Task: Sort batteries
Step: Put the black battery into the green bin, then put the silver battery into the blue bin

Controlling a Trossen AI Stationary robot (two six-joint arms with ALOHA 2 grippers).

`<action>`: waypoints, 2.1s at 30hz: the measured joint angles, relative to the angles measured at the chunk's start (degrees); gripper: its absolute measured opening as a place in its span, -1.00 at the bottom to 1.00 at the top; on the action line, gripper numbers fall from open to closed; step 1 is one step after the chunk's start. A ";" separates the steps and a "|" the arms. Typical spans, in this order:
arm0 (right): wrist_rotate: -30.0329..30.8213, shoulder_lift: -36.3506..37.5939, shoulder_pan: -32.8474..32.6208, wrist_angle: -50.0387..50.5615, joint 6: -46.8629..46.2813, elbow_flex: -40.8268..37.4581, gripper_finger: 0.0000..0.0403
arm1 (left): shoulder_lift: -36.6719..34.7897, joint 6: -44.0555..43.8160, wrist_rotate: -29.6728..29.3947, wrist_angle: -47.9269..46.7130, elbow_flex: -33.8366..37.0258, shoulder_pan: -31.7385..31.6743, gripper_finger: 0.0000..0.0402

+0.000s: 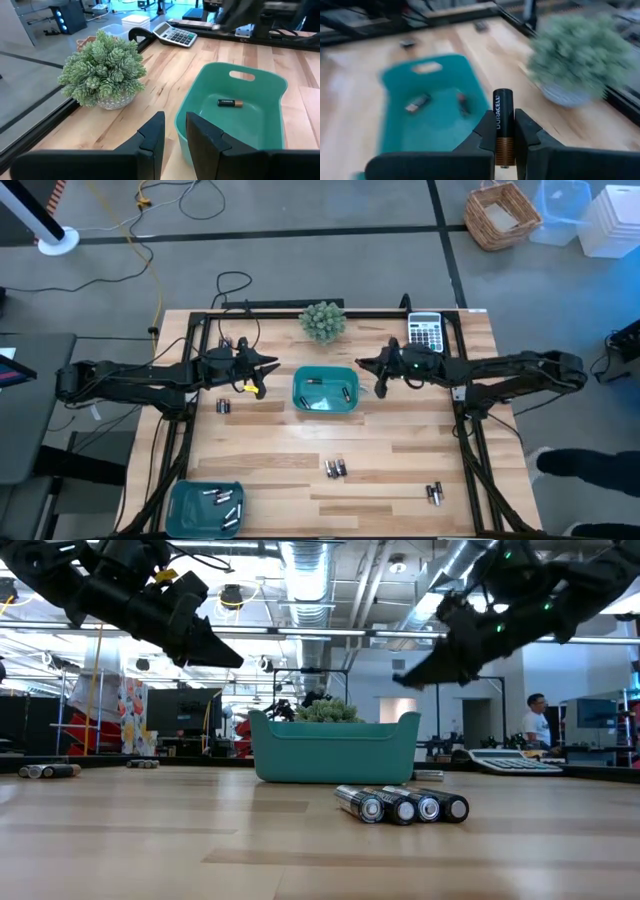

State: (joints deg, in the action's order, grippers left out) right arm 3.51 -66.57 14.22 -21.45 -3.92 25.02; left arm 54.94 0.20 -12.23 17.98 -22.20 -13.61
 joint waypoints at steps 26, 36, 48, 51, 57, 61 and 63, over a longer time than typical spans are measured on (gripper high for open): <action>-0.25 -15.06 -9.67 -1.49 -0.03 12.15 -0.02 | 0.24 -2.29 1.89 0.63 -0.02 0.15 -0.64; 12.16 -2.32 -11.82 -1.43 -1.84 3.63 -0.13 | 0.24 -2.02 2.56 0.50 -0.02 0.20 -0.64; 19.03 3.48 -13.98 0.43 -9.26 -6.82 -0.17 | 0.24 -1.98 2.56 0.71 -0.02 0.17 -0.64; 19.06 1.55 -14.89 5.69 -11.31 -7.34 -0.17 | 0.24 -1.98 2.56 0.76 -0.02 0.17 -0.64; 19.08 -5.26 -16.11 4.75 -12.74 -7.34 -0.17 | 0.24 -1.97 2.56 0.79 -0.02 0.17 -0.64; 19.05 -9.85 -15.92 2.66 -13.17 -7.30 -0.17 | 0.24 -1.98 2.56 0.79 -0.02 0.17 -0.64; 19.08 -12.06 -15.59 1.23 -13.18 -7.30 -0.17 | 0.24 -2.03 2.56 0.79 -0.02 0.16 -0.64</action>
State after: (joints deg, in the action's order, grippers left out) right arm 22.59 -78.63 -1.37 -20.22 -17.10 17.72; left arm 55.18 -1.82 -9.67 18.77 -22.22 -13.45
